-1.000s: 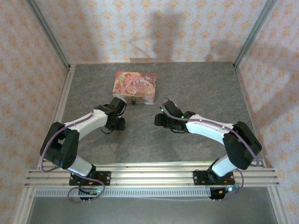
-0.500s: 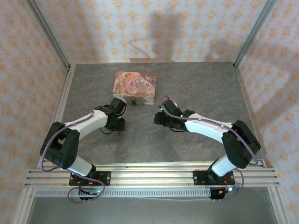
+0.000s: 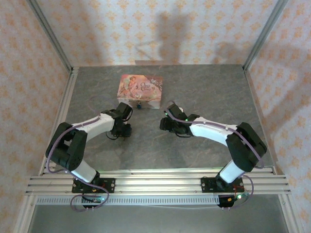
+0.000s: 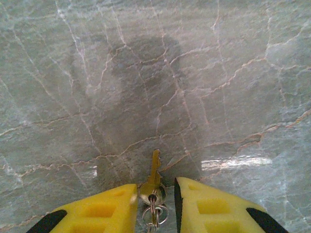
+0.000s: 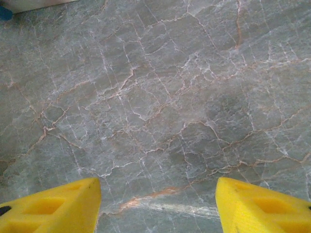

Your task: Unlock a padlock with a key

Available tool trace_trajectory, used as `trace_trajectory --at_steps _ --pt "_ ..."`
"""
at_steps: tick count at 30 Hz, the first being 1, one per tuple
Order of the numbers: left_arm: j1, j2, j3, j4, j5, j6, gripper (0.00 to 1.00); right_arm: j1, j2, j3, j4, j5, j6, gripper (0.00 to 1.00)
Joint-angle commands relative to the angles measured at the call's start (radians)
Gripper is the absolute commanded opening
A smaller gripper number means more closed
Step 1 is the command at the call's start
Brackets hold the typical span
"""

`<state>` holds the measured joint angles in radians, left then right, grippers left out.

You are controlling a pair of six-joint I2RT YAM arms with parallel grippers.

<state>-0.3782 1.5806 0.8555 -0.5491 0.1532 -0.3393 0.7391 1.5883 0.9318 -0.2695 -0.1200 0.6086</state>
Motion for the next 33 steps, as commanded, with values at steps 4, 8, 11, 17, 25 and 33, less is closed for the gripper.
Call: trace_trajectory --at_steps 4,8,11,17,25,33 --pt "-0.004 -0.012 -0.013 -0.021 -0.010 0.017 0.27 0.005 0.017 0.032 -0.013 0.018 -0.003 0.64" --pt "-0.003 -0.022 -0.020 -0.029 -0.016 0.023 0.27 0.005 0.029 0.039 -0.014 0.013 -0.004 0.64" --pt "-0.002 -0.017 -0.025 -0.024 -0.008 0.021 0.25 0.005 0.040 0.045 -0.012 0.007 -0.001 0.64" --pt "-0.002 -0.007 -0.031 -0.013 0.002 0.022 0.19 0.006 0.050 0.058 -0.011 0.003 0.005 0.64" --pt "-0.002 -0.015 -0.059 0.040 0.036 0.035 0.03 0.004 0.033 0.045 0.000 0.004 0.022 0.64" --pt "-0.005 -0.090 -0.109 0.121 0.078 0.066 0.00 -0.037 -0.024 -0.031 0.101 -0.055 0.110 0.63"
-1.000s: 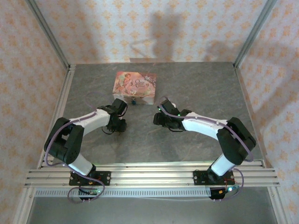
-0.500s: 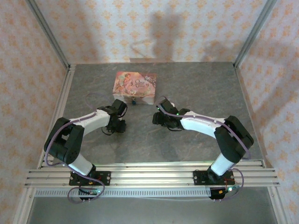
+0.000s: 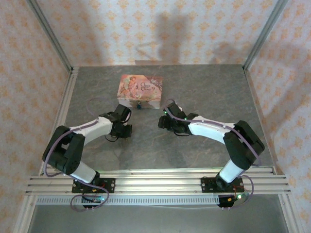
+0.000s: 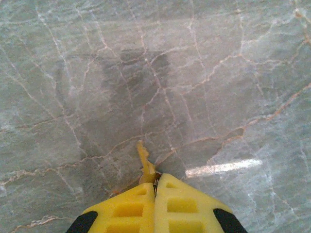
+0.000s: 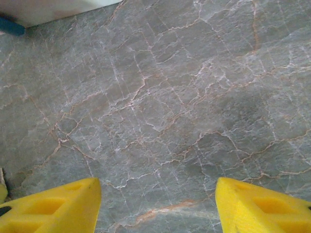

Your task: Unlock a padlock with a key

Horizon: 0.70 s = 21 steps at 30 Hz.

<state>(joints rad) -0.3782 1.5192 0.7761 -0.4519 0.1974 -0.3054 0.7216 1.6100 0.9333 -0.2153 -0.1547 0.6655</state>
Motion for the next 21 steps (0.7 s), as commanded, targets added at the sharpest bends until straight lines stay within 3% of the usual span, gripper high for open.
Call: trace_trajectory --at_steps 1,12,21 --pt "-0.006 -0.039 -0.036 0.037 0.042 0.038 0.00 -0.027 -0.054 -0.044 0.059 -0.030 0.063 0.63" --pt "-0.029 -0.116 -0.079 0.126 0.122 0.098 0.00 -0.092 -0.145 -0.143 0.136 -0.102 0.128 0.63" --pt "-0.035 -0.215 -0.147 0.264 0.250 0.170 0.00 -0.138 -0.239 -0.212 0.201 -0.172 0.151 0.58"
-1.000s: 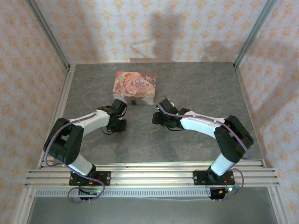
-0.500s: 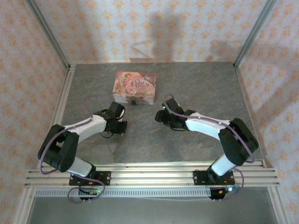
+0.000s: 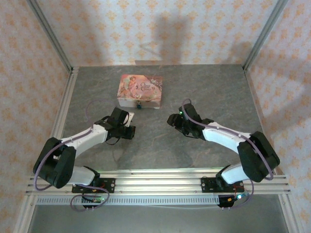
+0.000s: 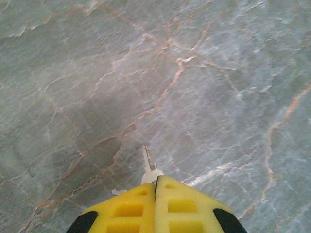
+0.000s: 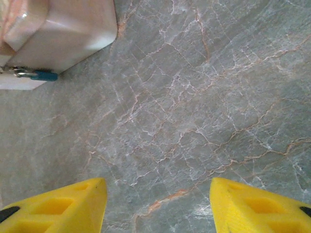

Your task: Unlock a padlock with a key

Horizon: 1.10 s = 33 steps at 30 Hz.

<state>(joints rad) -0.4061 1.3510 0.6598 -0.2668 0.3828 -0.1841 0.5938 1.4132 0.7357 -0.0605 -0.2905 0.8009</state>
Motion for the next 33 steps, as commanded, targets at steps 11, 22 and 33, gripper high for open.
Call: trace_trajectory --at_steps 11,22,33 --pt "-0.030 -0.261 -0.082 0.163 0.111 0.124 0.00 -0.022 -0.082 0.030 0.069 -0.211 0.089 0.57" --pt "-0.181 -0.424 -0.047 0.234 -0.040 0.196 0.00 0.040 -0.071 0.092 0.179 -0.301 0.393 0.56" --pt "-0.264 -0.432 -0.022 0.323 -0.071 0.141 0.00 0.097 -0.071 0.131 0.217 -0.320 0.495 0.43"
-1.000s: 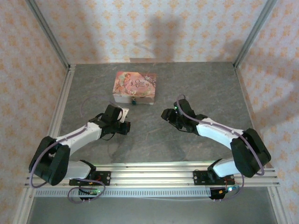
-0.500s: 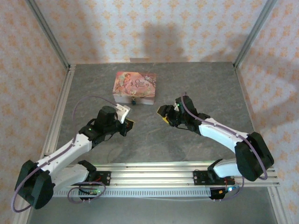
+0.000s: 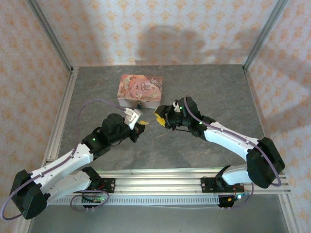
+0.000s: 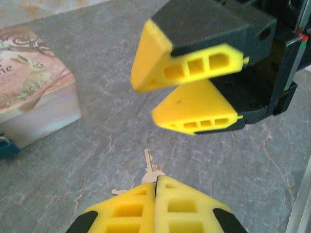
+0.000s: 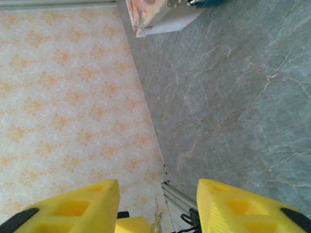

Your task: Unlock a padlock with a key

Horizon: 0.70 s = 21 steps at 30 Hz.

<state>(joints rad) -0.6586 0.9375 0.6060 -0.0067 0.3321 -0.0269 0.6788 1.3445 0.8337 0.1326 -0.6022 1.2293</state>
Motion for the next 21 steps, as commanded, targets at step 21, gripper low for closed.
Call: trace_trajectory --at_steps 21 --pt "-0.048 -0.023 0.012 0.111 -0.021 -0.021 0.00 0.065 0.003 0.034 0.063 -0.007 0.125 0.19"
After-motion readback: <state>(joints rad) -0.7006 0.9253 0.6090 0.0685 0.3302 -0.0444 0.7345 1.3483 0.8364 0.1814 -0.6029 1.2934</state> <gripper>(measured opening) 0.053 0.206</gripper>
